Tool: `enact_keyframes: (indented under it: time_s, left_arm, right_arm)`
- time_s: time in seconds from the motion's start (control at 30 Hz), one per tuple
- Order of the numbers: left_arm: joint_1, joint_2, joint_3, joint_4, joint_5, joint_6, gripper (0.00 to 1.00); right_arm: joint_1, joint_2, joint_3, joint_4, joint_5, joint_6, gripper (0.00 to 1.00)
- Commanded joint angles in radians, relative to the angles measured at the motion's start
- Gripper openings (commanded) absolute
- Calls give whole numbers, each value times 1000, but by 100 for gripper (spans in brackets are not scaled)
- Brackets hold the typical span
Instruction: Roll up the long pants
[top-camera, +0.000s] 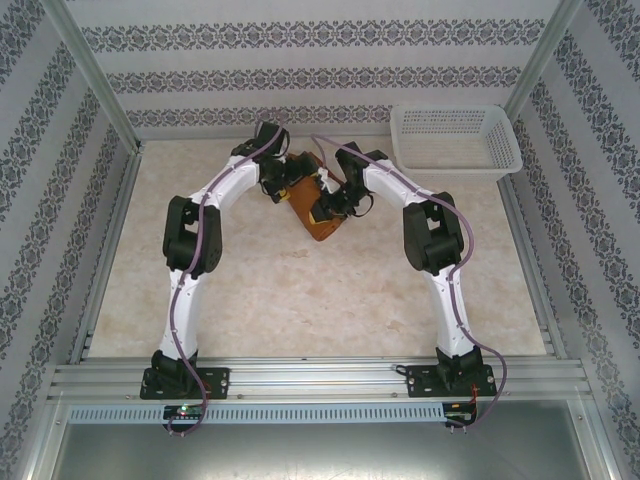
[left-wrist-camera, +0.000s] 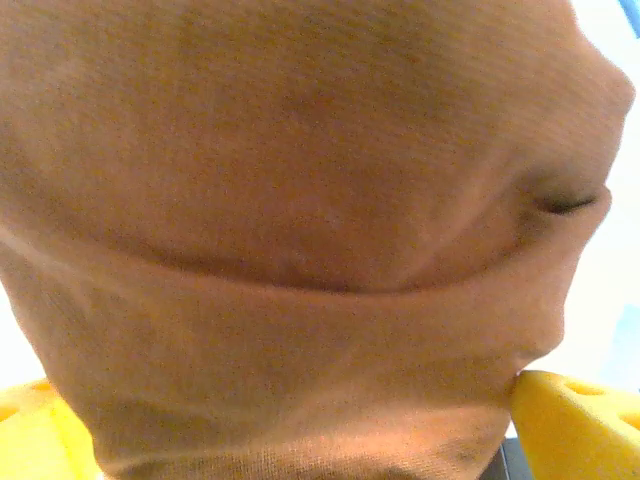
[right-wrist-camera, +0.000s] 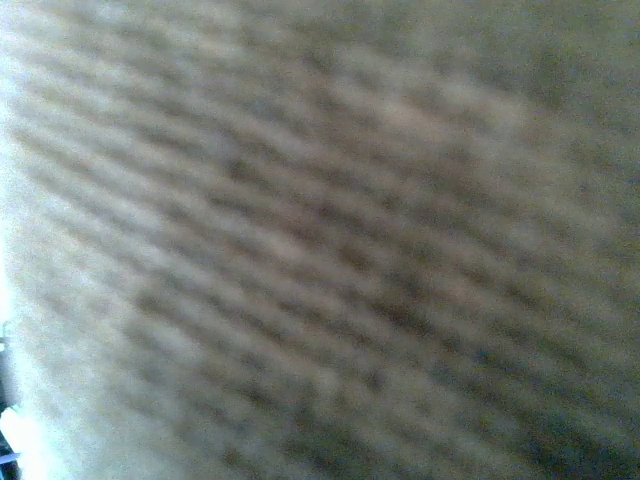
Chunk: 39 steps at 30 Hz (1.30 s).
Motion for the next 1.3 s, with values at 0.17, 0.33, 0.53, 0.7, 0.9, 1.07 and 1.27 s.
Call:
enact_keyframes:
  time_s: [0.17,0.33,0.53,0.7,0.9,1.07,1.27]
  left_arm:
    - [-78,111,-51,61,-20,31,100]
    - [-78,175,-10,21,-20,15,66]
    - [-78,201,14,-35,-48,12,0]
    - [-77,203,34,-73,-55,8,0]
    - [-76,224,89,-131,-33,-8,0]
    - [-79,254,131,-158,30,-44,0]
    - [-78,237,135,-191,65,-34,0]
  right_arm:
    - [26,-55,-85,-13,-85,-4,0]
    - [26,-90,-129,-8,-25,-5,0]
    - [29,-171,-198,-11,109,-16,55]
    - [79,-295,-240,-29,449,-13,88]
    - [300,-422,-211,-54,983,-22,98]
    - [456,-330,-129,-59,1332,-36,98]
    - [473,-171,-166,92,1575,-166,98]
